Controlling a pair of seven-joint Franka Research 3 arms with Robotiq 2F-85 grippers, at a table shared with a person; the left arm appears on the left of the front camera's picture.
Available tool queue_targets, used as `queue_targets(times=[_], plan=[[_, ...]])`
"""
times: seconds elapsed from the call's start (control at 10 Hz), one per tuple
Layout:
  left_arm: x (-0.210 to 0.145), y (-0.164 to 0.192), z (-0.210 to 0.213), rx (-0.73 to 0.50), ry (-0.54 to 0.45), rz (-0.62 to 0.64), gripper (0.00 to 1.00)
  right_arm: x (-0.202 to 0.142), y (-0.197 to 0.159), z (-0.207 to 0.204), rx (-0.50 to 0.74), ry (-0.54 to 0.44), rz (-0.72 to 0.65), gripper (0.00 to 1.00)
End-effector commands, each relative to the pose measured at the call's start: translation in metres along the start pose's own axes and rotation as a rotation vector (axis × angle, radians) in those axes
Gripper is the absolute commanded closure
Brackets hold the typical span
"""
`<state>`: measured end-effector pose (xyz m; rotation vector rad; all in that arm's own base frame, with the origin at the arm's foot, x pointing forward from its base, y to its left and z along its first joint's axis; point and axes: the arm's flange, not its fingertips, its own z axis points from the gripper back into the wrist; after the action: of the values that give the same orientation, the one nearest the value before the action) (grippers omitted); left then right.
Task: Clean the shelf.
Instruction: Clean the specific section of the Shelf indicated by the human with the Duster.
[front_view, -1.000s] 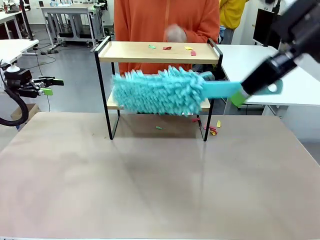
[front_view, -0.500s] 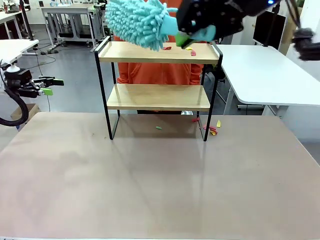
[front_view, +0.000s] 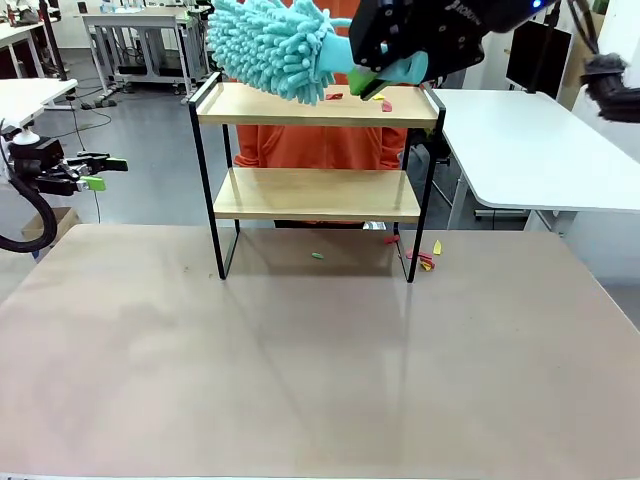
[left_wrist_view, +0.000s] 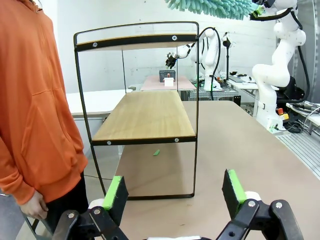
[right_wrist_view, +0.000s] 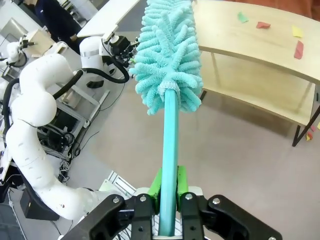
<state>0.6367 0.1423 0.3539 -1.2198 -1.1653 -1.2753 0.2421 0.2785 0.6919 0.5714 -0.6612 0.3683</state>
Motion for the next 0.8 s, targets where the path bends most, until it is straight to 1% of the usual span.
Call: queue_targets(times=[0.0, 0.1, 0.2, 0.4, 0.6, 0.7], plan=[[0.003, -0.002, -0.001, -0.005, 0.003, -0.001, 0.00, 0.000, 0.000, -0.001, -0.005, -0.002, 0.000, 0.87], [0.003, -0.002, -0.001, -0.005, 0.003, -0.001, 0.00, 0.015, 0.031, -0.014, -0.076, -0.061, 0.008, 0.87], [0.003, -0.002, -0.001, -0.005, 0.003, -0.001, 0.00, 0.029, 0.050, -0.030, -0.110, -0.081, -0.012, 0.87], [0.003, -0.002, -0.001, -0.005, 0.003, -0.001, 0.00, 0.054, 0.084, -0.058, -0.208, -0.105, -0.132, 0.87], [0.003, -0.002, -0.001, -0.005, 0.003, -0.001, 0.00, 0.078, 0.118, -0.089, -0.296, -0.136, -0.161, 0.87], [0.003, -0.002, -0.001, -0.005, 0.003, -0.001, 0.00, 0.090, 0.132, -0.105, -0.322, -0.183, -0.216, 0.87]])
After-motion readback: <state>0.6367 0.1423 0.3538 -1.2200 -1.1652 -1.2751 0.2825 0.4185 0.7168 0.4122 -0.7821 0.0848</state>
